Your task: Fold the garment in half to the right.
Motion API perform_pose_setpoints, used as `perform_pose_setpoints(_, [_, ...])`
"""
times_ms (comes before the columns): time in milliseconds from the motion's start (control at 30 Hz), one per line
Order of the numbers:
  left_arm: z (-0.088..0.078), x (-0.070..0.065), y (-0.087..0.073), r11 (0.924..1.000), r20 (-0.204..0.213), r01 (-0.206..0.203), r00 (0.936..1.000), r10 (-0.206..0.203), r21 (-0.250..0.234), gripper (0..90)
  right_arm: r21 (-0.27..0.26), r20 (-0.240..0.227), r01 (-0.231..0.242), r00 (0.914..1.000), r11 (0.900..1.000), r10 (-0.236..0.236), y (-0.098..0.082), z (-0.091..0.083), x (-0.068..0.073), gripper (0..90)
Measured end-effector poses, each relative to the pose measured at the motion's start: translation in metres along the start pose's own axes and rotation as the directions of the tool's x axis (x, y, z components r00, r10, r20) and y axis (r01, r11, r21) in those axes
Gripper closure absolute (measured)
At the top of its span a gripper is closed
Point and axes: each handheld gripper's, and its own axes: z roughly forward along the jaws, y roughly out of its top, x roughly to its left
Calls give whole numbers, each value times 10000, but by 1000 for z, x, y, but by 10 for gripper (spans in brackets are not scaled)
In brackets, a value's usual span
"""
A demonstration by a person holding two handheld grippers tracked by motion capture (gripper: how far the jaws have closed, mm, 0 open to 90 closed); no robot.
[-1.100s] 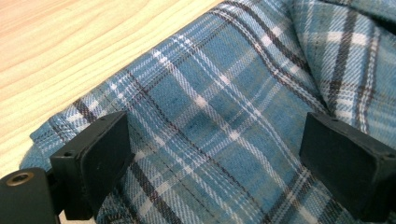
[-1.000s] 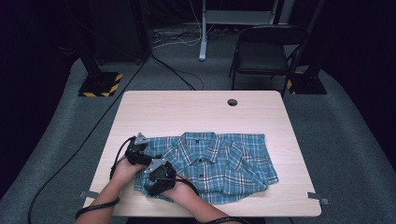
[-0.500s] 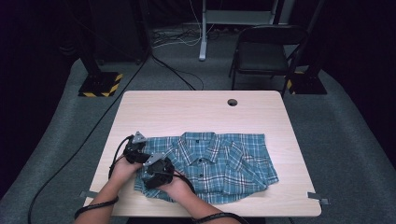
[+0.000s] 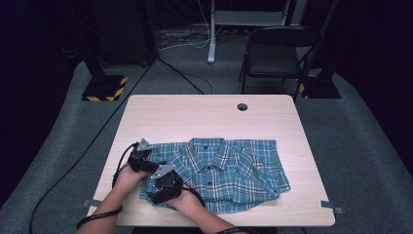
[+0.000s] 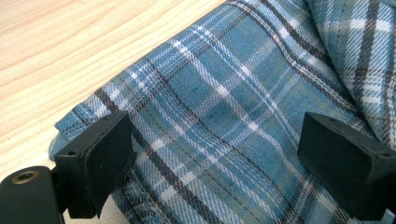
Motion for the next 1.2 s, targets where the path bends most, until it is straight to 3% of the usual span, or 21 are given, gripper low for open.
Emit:
perform_pose_setpoints(100, [0, -1, 0, 10000, -32, 3, 10000, -2, 11, 97, -7, -504, -336, 9982, 9994, 335, -1, 1, 2, 262])
perform_pose_setpoints(233, [0, -1, 0, 10000, -26, 15, 10000, -15, -23, 97, 265, -629, -120, 9979, 9996, 137, -5, 6, 6, 260])
perform_pose_setpoints(400, [0, -1, 0, 10000, -22, 21, 10000, -21, -23, 97, 5, -913, -107, 9958, 9999, 107, -3, 3, 14, 281])
perform_pose_setpoints(533, [0, -1, 0, 10000, -34, 10, 10000, -10, -19, 97, -62, -872, 100, 9961, 9999, -105, -3, 3, 22, 312])
perform_pose_setpoints(567, [0, -1, 0, 10000, -33, 12, 10000, -12, -18, 96, 206, -981, 145, 9951, 9997, -124, -6, 7, 26, 314])
perform_pose_setpoints(667, [0, -1, 0, 10000, -45, 7, 10000, -7, -6, 96, 239, -659, 497, 9967, 9985, -481, -8, 9, 32, 318])
perform_pose_setpoints(1067, [0, -1, 0, 10000, -44, 1, 10000, -1, -9, 95, 150, -663, 210, 9976, 9997, -199, -7, 12, 31, 396])
perform_pose_setpoints(1200, [1, -1, 0, 10000, -70, 21, 10000, -21, 6, 94, 200, -498, 461, 9977, 9987, -451, -7, 12, 34, 400])
